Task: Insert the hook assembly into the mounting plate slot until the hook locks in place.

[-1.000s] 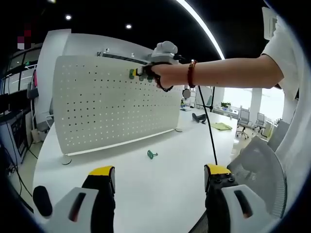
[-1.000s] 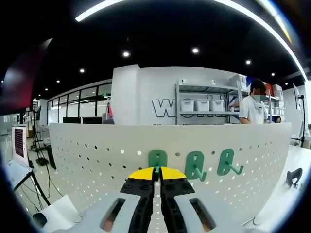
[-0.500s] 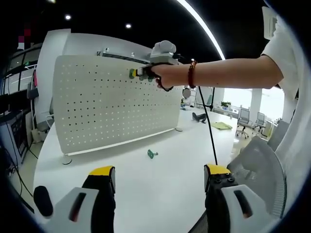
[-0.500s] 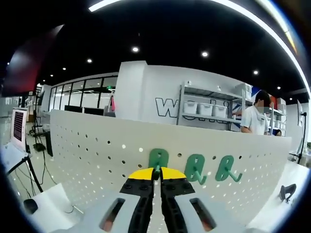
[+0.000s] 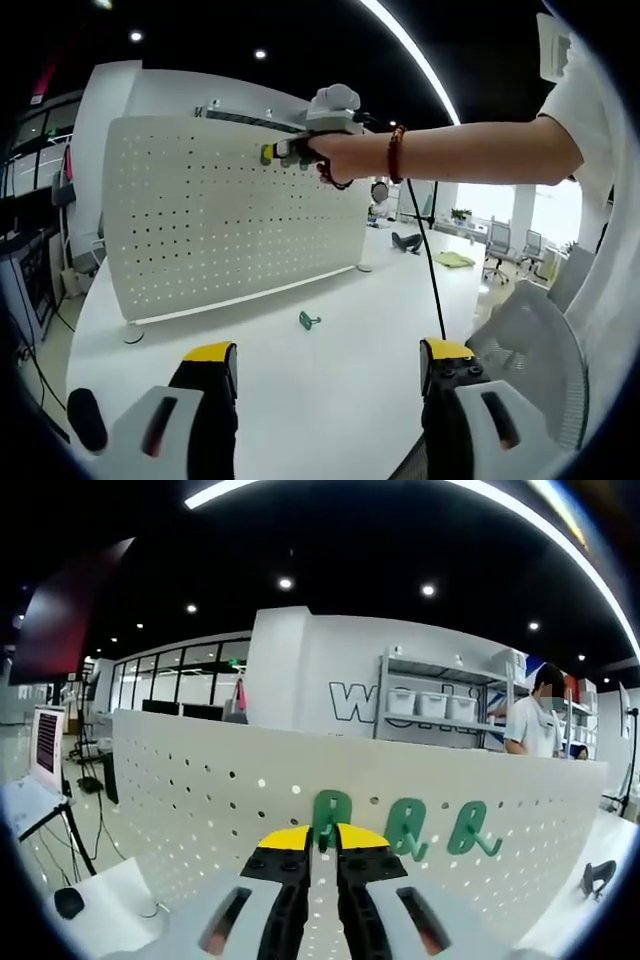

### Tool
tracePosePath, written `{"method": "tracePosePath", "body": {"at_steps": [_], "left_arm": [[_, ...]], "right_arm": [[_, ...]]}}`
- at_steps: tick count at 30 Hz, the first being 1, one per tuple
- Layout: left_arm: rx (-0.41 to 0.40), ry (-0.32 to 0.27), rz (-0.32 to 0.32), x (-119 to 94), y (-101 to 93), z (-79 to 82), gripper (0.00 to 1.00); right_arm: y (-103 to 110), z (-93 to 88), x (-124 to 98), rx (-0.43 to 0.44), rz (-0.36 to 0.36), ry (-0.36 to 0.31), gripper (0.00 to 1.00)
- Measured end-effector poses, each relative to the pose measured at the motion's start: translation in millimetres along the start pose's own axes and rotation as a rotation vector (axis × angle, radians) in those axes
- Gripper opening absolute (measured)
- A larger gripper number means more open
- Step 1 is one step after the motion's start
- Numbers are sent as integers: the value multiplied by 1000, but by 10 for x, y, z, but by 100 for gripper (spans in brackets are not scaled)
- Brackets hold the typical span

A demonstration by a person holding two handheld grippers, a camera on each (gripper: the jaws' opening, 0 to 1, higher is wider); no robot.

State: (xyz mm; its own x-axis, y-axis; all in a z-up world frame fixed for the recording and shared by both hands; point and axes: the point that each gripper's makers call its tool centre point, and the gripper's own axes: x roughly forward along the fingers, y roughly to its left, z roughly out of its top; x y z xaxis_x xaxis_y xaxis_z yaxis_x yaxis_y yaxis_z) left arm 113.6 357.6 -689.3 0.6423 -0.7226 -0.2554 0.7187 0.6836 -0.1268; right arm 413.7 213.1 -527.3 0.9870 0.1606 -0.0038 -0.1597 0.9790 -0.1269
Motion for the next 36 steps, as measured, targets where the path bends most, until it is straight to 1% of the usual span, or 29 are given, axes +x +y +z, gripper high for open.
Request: {"method": "tracePosePath", "body": {"at_steps": [2, 3, 5, 8, 11, 13, 14, 16, 17, 19, 22, 25, 26, 28, 31, 34, 36], "left_arm": [[-7, 0, 1, -1, -2, -11, 76], [-7, 1, 1, -3, -4, -14, 76], [-6, -1, 2, -10, -12, -16, 76], [-10, -8, 9, -32, -11, -10, 76], [-6, -3, 13, -46, -7, -21, 76], [-4, -2, 16, -60, -6, -19, 76], [-5, -5, 18, -69, -6, -12, 76], [-10, -11, 23, -87, -6, -2, 76], [-9, -10, 24, -93, -13, -3, 76], [-9, -11, 22, -100, -29, -1, 77], [-17, -30, 10, -99, -78, 40, 77], [7, -14, 2, -74, -130, 38, 78], [6, -15, 0, -72, -135, 41, 78], [0, -20, -5, -65, -154, 52, 78], [4, -17, -10, -50, -186, 62, 78], [19, -2, -18, -24, -222, 64, 78], [20, -9, -26, -25, -246, 94, 78]], "right_arm": [[11, 9, 3, 13, 7, -2, 6], [-11, -3, 1, 8, -5, 4, 4], [-10, -6, 5, 22, -4, 2, 4], [-8, -16, 7, 16, -8, 6, 4], [-12, -23, -2, -15, -12, 14, 4], [0, -49, -16, -37, -11, 27, 4], [5, -88, -22, -43, -13, 44, 3], [11, -124, -41, -31, -6, 58, 3], [7, -139, -61, -11, -3, 57, 3], [2, -140, -92, -7, 2, 48, 4], [2, -171, -121, -16, 20, 56, 6], [-23, -189, -154, -2, 31, 56, 8], [-27, -188, -173, 8, 35, 51, 8], [0, -181, -205, 1, 56, 33, 10], [-7, -249, -233, 13, 62, 53, 12], [3, -289, -281, 25, 80, 54, 13], [11, -312, -322, 15, 89, 56, 14]]}}
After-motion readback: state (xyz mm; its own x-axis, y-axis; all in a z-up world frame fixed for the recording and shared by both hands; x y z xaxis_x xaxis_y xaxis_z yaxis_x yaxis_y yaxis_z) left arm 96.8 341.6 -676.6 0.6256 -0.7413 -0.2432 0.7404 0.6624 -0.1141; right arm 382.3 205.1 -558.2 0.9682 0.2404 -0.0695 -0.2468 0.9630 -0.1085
